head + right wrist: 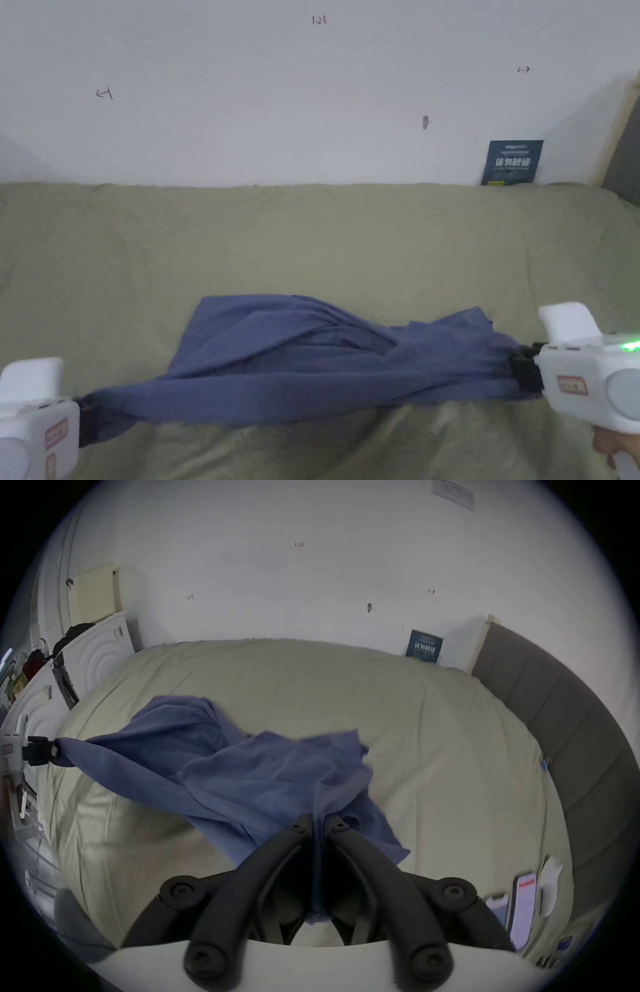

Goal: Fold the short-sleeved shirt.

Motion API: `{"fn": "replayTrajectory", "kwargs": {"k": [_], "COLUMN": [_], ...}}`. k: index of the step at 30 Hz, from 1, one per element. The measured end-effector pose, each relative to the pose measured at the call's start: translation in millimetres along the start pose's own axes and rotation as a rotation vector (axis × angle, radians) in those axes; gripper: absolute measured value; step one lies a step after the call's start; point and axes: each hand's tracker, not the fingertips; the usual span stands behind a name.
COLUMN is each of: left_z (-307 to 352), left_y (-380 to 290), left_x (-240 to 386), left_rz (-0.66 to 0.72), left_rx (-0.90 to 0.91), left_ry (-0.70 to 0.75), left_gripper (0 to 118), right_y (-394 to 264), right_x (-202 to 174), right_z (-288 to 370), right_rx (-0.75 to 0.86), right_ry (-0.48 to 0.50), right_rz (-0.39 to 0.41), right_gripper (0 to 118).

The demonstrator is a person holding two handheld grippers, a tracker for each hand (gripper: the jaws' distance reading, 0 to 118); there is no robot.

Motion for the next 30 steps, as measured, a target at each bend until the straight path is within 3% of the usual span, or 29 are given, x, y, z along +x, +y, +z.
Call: {"fn": "replayTrajectory", "kwargs": {"k": [11, 13, 27, 30], "left_z": [48.5, 56.7, 70.9, 63.8], "left_y": [-106.2, -115.4, -139.1, -145.5], "left_x": [-39.9, -41.9, -42.2, -44.5], "left_rz": [0.076, 0.084, 0.080, 0.122], "left_rx": [-0.117, -0.120, -0.139, -0.163], "left_ry": [-0.032, -0.035, -0.042, -0.111], "left_gripper": [1, 1, 1, 4], "right_y": [-142.6, -155.8, -185.2, -184.7], "right_x": [-23.9, -23.1, -17.8, -22.7], "right_z": [63.4, 70.5, 104.5, 99.9], "right_rx": [-0.130, -0.148, -0.140, -0.141], "right_ry": [0.005, 0.011, 0.002, 0.024], "right_rz": [-0.003, -0.024, -0.099, -0.129], "right_gripper": [8, 2, 0, 1]}}
